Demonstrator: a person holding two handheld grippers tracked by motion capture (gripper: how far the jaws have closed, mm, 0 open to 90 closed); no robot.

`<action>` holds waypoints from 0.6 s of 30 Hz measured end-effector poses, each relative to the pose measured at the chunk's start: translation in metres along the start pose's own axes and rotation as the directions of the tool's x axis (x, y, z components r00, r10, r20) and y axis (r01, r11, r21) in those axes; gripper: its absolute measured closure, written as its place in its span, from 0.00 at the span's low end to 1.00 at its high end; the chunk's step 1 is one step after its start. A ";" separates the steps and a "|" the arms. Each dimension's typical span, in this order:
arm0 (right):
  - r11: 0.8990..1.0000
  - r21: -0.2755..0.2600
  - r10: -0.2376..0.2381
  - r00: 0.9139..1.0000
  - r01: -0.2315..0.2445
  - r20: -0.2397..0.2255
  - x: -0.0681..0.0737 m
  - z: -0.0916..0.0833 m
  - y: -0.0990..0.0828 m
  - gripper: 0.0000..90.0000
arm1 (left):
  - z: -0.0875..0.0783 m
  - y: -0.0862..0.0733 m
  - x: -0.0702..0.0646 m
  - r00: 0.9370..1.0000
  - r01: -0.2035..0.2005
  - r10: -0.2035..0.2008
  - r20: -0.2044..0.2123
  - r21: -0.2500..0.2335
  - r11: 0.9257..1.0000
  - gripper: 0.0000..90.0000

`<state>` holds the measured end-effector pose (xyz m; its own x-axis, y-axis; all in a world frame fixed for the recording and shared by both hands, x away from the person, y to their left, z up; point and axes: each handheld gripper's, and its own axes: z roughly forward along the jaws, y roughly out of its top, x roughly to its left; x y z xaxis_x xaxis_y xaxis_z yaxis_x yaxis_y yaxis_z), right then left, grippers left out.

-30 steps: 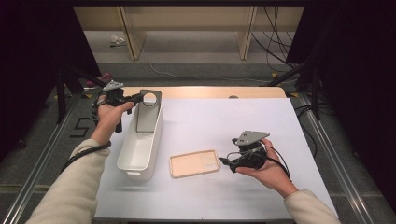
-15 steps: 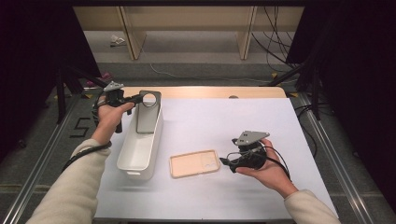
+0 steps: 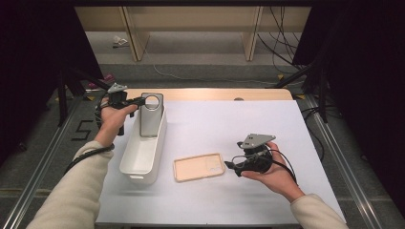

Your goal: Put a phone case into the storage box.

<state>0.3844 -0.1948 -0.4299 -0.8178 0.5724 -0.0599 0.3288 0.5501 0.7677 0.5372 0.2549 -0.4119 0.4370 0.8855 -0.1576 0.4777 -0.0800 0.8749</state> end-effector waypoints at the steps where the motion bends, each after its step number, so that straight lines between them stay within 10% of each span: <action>1: 1.000 0.000 0.000 1.000 0.000 -0.001 0.000 0.000 0.000 0.19 | 0.000 0.000 0.000 1.000 -0.003 0.003 -0.007 0.002 1.000 0.86; 18: 1.000 0.003 -0.001 1.000 0.001 -0.005 0.001 0.001 0.000 0.19 | 0.008 0.003 -0.004 0.991 -0.080 0.083 -0.106 0.035 0.996 0.82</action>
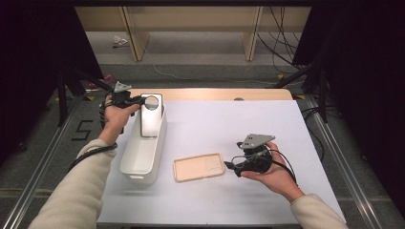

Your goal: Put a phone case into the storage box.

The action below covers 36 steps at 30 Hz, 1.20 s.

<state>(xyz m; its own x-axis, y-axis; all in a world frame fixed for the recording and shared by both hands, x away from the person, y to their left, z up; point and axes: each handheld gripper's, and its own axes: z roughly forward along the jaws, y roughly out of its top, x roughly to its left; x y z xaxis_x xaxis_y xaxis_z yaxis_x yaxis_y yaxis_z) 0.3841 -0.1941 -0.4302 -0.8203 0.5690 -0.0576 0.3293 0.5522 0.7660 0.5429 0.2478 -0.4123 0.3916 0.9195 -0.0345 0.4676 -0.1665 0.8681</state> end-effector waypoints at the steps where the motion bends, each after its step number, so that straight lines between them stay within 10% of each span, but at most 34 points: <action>1: 1.000 0.000 0.000 1.000 0.000 0.000 0.000 0.000 0.000 0.19 | 0.000 0.000 0.000 1.000 -0.004 0.004 -0.004 0.001 1.000 0.82; 19: 1.000 0.002 -0.003 1.000 0.003 0.000 0.001 0.000 0.000 0.19 | -0.003 0.005 -0.006 0.998 -0.052 0.052 -0.030 -0.011 0.999 0.78; 36: 1.000 0.010 0.007 1.000 -0.007 -0.004 0.004 0.003 0.002 0.19 | -0.090 -0.011 -0.031 0.992 0.054 -0.044 0.116 -0.078 0.995 0.20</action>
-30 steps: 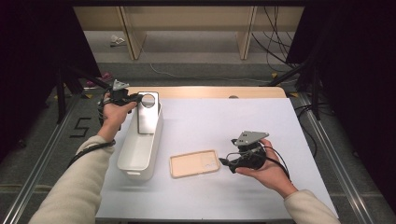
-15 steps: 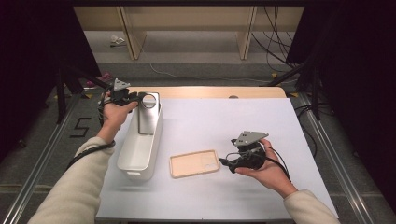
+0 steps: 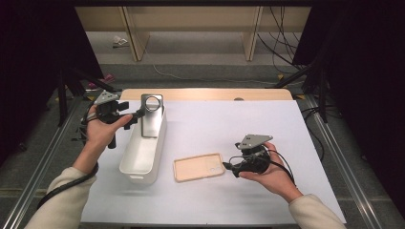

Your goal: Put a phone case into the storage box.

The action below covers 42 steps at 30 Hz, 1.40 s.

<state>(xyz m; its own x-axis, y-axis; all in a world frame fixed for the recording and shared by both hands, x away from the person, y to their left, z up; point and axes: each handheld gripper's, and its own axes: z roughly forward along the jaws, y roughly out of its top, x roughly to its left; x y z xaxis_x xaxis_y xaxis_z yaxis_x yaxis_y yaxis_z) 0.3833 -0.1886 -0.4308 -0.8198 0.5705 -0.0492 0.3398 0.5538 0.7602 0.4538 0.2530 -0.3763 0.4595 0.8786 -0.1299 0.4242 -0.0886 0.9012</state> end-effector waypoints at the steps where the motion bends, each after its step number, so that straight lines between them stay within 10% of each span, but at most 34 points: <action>1: 1.000 0.000 0.002 1.000 -0.002 -0.001 0.000 0.000 0.000 0.19 | -0.003 -0.002 -0.001 1.000 -0.006 0.006 -0.001 0.002 1.000 0.17; 20: 0.999 -0.024 0.045 0.999 -0.045 -0.006 0.003 -0.008 0.000 0.19 | -0.047 -0.062 -0.054 0.992 -0.065 0.066 0.106 -0.018 0.998 0.00; 42: 0.998 -0.017 0.061 0.998 -0.061 -0.023 0.012 0.000 0.004 0.19 | -0.048 -0.070 -0.059 0.992 -0.072 0.074 0.105 -0.026 0.997 0.00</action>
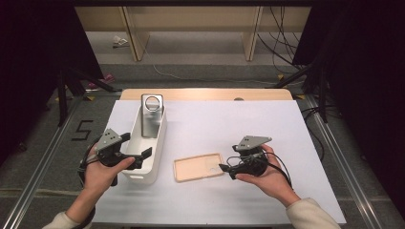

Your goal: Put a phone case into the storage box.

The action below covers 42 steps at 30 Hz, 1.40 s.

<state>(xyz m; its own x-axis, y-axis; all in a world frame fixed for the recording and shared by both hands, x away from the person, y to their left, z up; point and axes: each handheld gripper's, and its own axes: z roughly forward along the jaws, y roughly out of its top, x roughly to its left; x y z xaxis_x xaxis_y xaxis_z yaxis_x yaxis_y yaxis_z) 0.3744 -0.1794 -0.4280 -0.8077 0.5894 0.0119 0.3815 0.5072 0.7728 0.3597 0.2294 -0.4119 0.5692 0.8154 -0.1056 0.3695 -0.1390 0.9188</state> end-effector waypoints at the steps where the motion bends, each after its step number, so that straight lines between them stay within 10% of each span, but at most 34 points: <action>1: 1.000 0.005 -0.004 1.000 0.004 -0.004 0.002 0.001 0.001 0.20 | 0.000 0.000 0.000 1.000 0.003 -0.003 0.001 -0.001 1.000 0.00; 8: 1.000 0.003 0.005 1.000 -0.005 -0.025 0.010 0.006 0.005 0.32 | 0.001 0.000 -0.004 1.000 -0.007 0.007 -0.001 0.004 1.000 0.00; 21: 0.997 0.082 0.013 0.993 -0.004 -0.119 0.039 0.045 0.022 0.99 | 0.001 0.001 -0.002 1.000 -0.001 0.001 -0.009 0.003 1.000 0.00; 30: 0.978 0.205 0.009 0.989 0.022 -0.145 0.064 0.090 0.036 1.00 | 0.000 0.000 -0.001 1.000 -0.001 0.001 -0.015 0.003 1.000 0.00; 42: 0.970 0.243 0.011 0.989 0.026 -0.150 0.076 0.115 0.043 1.00 | 0.000 0.001 -0.001 1.000 -0.001 0.001 -0.014 0.002 1.000 0.00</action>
<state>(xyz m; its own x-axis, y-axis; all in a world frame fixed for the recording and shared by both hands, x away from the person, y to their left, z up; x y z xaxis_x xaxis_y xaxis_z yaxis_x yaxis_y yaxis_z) 0.3808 -0.0402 -0.4664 -0.8620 0.4937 0.1153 0.4578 0.6602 0.5954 0.3596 0.2282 -0.4113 0.5593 0.8230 -0.0990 0.3703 -0.1412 0.9181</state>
